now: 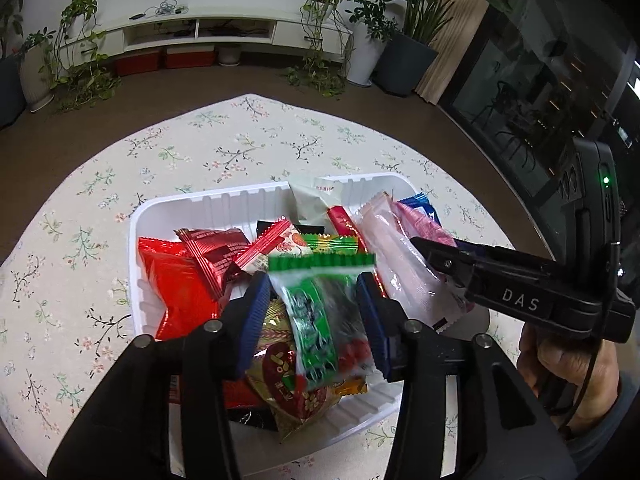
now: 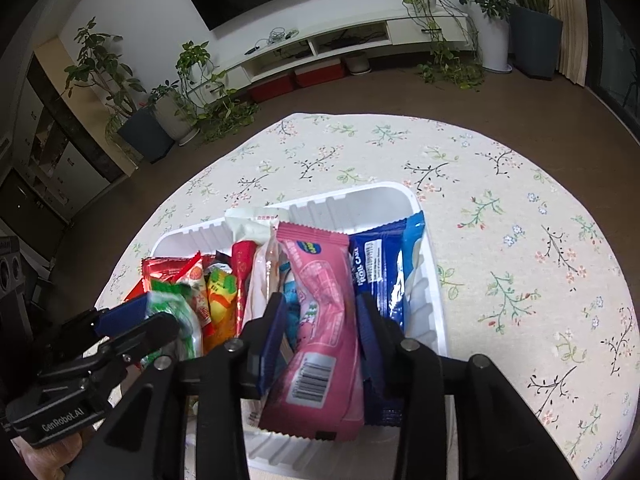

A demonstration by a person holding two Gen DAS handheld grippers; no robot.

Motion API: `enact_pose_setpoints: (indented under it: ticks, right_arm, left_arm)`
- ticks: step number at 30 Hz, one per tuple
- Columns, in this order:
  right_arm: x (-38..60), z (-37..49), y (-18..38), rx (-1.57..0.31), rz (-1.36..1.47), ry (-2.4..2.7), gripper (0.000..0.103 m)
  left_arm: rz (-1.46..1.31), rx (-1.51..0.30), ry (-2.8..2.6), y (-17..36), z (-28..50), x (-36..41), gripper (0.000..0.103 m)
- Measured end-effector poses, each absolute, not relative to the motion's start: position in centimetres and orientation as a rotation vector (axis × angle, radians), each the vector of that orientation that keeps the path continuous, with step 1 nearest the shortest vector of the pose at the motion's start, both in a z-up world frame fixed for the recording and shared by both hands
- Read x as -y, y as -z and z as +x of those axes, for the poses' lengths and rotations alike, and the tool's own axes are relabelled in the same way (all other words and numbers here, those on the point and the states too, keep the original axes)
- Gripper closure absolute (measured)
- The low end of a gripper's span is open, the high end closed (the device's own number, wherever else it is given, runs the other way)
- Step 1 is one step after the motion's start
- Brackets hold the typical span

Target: Organize snacks

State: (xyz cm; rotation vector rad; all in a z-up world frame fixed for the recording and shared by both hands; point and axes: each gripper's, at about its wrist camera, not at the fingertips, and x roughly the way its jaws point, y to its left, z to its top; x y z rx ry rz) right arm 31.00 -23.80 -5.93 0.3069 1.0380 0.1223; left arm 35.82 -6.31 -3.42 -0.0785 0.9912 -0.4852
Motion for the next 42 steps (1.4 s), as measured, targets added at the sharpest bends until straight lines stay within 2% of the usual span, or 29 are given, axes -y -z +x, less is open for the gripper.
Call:
enact_pose_setpoints:
  ticks: [3, 5, 8, 11, 13, 15, 19, 20, 22, 27, 36, 42]
  right_arm:
    - [23.7, 30.9, 5.7, -1.035, 0.295, -0.119, 0.062]
    - [23.6, 30.7, 5.6, -1.033, 0.292, -0.117, 0.061]
    - [23.7, 30.3, 5.0, -1.014, 0.286, -0.102, 0.051]
    - [24.0, 30.0, 4.0, -0.987, 0.283, -0.088, 0.048]
    - [24.1, 29.7, 3.4, -0.968, 0.287, -0.077, 0.042]
    - [24.2, 29.0, 2.3, -0.935, 0.29, -0.067, 0.04]
    - [23.8, 27.5, 0.5, -0.871, 0.269, -0.059, 0.026]
    - [23.7, 26.9, 0.0, -0.849, 0.265, -0.068, 0.025]
    - [23.4, 25.1, -1.2, -0.78, 0.25, -0.09, 0.015]
    - [22.7, 20.0, -4.5, -0.564, 0.218, -0.106, 0.0]
    - [20.7, 10.0, -11.0, -0.282, 0.091, -0.015, 0.0]
    - [19.2, 5.1, -12.3, -0.339, -0.006, 0.004, 0.0]
  left_arm:
    - [-0.083, -0.984, 0.481, 3.3, 35.5, 6.1, 0.052]
    - [-0.089, -0.982, 0.477, 3.1, 35.3, 5.6, 0.052]
    - [-0.092, -0.964, 0.464, 2.6, 34.6, 5.1, 0.049]
    - [-0.083, -0.927, 0.45, 1.4, 33.6, 4.5, 0.037]
    - [-0.066, -0.897, 0.433, 0.3, 32.7, 4.2, 0.029]
    - [-0.039, -0.871, 0.418, -0.7, 31.5, 4.1, 0.026]
    - [0.039, -0.81, 0.329, -2.6, 28.5, 3.3, 0.003]
    - [0.057, -0.784, 0.306, -3.0, 27.5, 3.2, 0.001]
    - [0.09, -0.726, 0.261, -4.1, 25.3, 2.9, 0.0]
    - [0.099, -0.613, 0.098, -6.4, 19.4, 1.6, 0.0]
    - [0.007, -0.625, -0.06, -8.5, 11.5, -0.7, 0.0]
    - [-0.057, -0.639, -0.012, -9.8, 6.5, -1.0, 0.0]
